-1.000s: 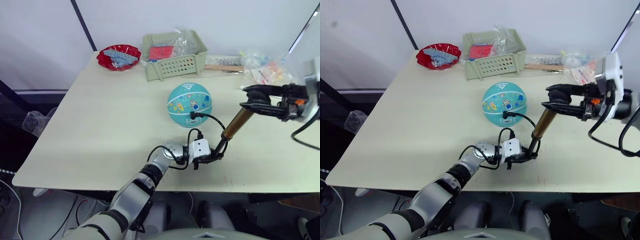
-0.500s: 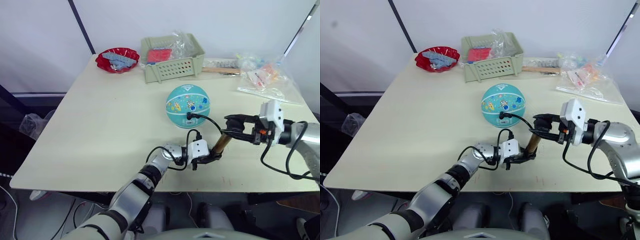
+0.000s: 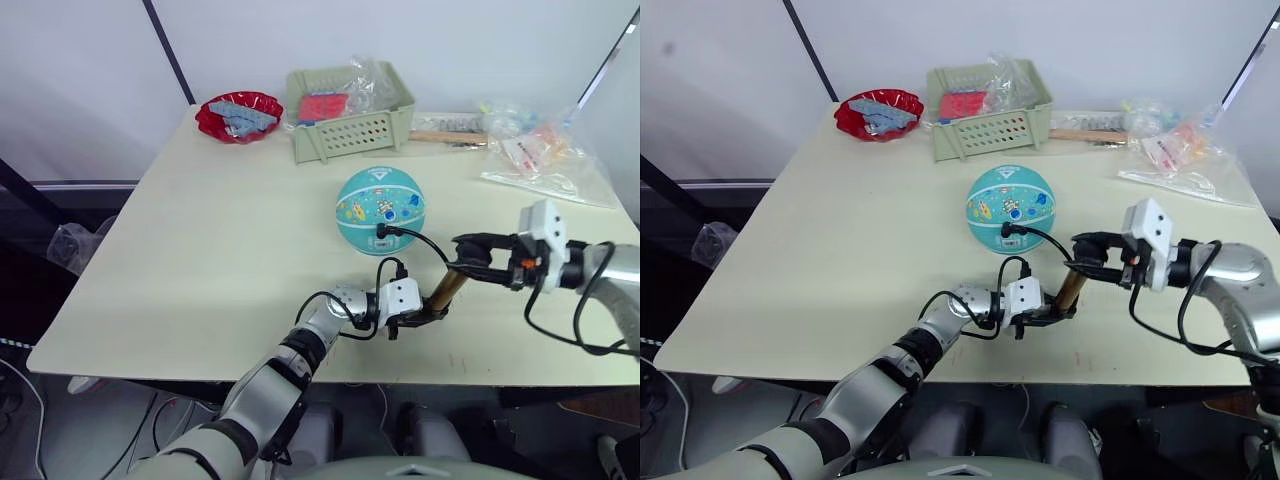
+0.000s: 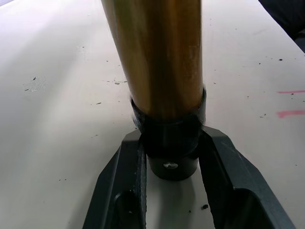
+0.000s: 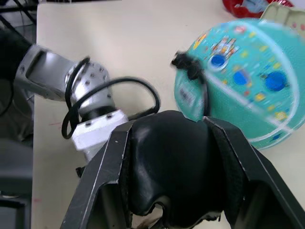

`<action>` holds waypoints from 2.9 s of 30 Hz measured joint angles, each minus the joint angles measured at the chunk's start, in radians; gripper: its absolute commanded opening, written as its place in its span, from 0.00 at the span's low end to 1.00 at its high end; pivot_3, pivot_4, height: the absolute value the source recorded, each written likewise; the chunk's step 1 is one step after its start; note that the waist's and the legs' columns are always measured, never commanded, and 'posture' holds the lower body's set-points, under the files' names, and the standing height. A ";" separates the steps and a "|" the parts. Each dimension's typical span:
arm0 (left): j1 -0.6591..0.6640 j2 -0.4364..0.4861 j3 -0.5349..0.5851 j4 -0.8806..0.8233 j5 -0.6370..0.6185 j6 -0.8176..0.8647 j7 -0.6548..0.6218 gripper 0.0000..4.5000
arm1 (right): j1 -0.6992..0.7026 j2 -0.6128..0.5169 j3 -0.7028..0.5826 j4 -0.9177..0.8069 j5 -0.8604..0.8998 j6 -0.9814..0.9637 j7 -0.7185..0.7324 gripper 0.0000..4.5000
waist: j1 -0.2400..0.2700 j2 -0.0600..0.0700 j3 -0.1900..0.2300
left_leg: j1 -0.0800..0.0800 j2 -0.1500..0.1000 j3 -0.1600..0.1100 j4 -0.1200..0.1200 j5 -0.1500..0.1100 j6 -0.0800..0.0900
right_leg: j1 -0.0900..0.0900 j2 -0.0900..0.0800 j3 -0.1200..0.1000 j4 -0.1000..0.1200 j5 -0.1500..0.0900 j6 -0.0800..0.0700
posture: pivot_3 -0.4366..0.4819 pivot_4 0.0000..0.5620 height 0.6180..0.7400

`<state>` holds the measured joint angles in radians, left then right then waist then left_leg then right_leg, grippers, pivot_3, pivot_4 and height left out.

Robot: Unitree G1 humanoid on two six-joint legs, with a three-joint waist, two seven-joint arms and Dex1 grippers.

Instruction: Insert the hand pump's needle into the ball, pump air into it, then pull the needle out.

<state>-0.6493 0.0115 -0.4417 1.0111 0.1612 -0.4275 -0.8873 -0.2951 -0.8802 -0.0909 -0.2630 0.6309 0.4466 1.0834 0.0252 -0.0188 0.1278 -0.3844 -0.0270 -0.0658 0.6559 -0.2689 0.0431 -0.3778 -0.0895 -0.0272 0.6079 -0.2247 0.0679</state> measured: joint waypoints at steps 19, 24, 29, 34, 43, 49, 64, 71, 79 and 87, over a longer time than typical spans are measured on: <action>-0.004 0.000 0.002 -0.004 0.000 -0.002 -0.005 0.24 | -0.232 -0.167 -0.149 -0.045 0.255 0.292 -0.004 0.36 | 0.001 0.001 0.007 | -0.002 0.000 0.001 0.000 0.000 0.000 | -0.002 -0.005 0.000 0.000 0.000 0.000 | 0.48 0.27 1.00; 0.001 0.003 0.002 -0.004 0.000 -0.002 -0.002 0.24 | -0.167 -0.138 -0.157 -0.082 0.214 0.227 0.000 0.36 | 0.000 -0.002 0.004 | 0.000 0.001 0.000 0.000 0.000 0.000 | 0.000 -0.004 0.000 0.000 0.000 0.001 | 0.48 0.27 1.00; 0.008 0.012 0.001 -0.004 0.000 -0.001 -0.001 0.24 | -0.097 -0.079 -0.134 -0.085 0.147 0.131 0.002 0.36 | -0.005 -0.006 -0.001 | 0.002 0.002 0.000 0.000 0.000 0.000 | 0.001 0.000 0.000 0.000 -0.001 0.002 | 0.48 0.27 1.00; 0.014 0.020 0.002 -0.004 0.001 0.000 0.008 0.24 | -0.025 -0.008 -0.065 -0.069 0.056 0.026 -0.003 0.36 | -0.010 -0.011 -0.007 | 0.004 0.003 0.001 0.000 0.000 0.000 | 0.002 -0.002 0.002 0.000 -0.002 0.004 | 0.48 0.27 1.00; 0.016 0.020 0.001 -0.004 0.001 0.000 0.008 0.24 | 0.051 0.099 0.039 0.012 -0.078 -0.112 -0.012 0.36 | -0.010 -0.010 -0.010 | 0.004 0.003 0.000 0.000 0.000 0.000 | 0.002 -0.001 0.002 0.000 -0.001 0.001 | 0.48 0.27 1.00; 0.018 0.018 0.001 -0.004 0.001 0.000 0.011 0.24 | 0.093 0.144 0.095 0.087 -0.165 -0.250 -0.011 0.36 | -0.010 -0.009 -0.010 | 0.004 0.003 0.000 0.000 0.000 0.000 | 0.002 0.001 0.001 0.000 -0.001 0.002 | 0.48 0.27 1.00; 0.005 0.002 0.001 -0.006 0.000 -0.001 0.000 0.24 | -0.009 0.011 -0.022 0.011 0.010 -0.023 0.035 0.36 | 0.000 0.000 0.001 | 0.000 0.000 0.000 0.000 0.000 0.000 | 0.000 0.000 0.000 0.000 0.000 0.000 | 0.48 0.27 1.00; 0.004 0.002 0.001 -0.010 0.000 -0.001 -0.002 0.24 | -0.096 -0.075 -0.104 -0.017 0.137 0.118 0.041 0.36 | 0.001 0.001 0.005 | 0.000 0.001 0.000 0.000 0.000 0.000 | 0.000 -0.001 0.000 0.000 0.000 0.000 | 0.48 0.27 1.00; 0.003 0.002 0.002 -0.014 0.000 -0.001 -0.006 0.24 | -0.210 -0.149 -0.172 -0.020 0.258 0.267 0.026 0.36 | 0.002 0.002 0.008 | -0.002 0.001 0.000 0.000 0.000 0.000 | -0.002 -0.005 0.000 -0.001 0.000 0.000 | 0.48 0.27 1.00; 0.012 0.006 0.001 -0.016 0.000 -0.001 -0.003 0.24 | -0.122 -0.098 -0.182 -0.073 0.208 0.180 0.018 0.36 | 0.001 -0.004 0.004 | 0.000 0.001 0.000 -0.001 0.000 0.000 | 0.000 -0.003 -0.001 -0.001 0.000 0.000 | 0.48 0.27 1.00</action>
<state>-0.6369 0.0176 -0.4409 0.9953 0.1614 -0.4288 -0.8908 -0.4172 -0.9782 -0.2727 -0.3355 0.8391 0.6264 1.1016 0.0263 -0.0226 0.1314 -0.3848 -0.0258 -0.0660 0.6553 -0.2691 0.0430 -0.3780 -0.0923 -0.0281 0.6072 -0.2250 0.0683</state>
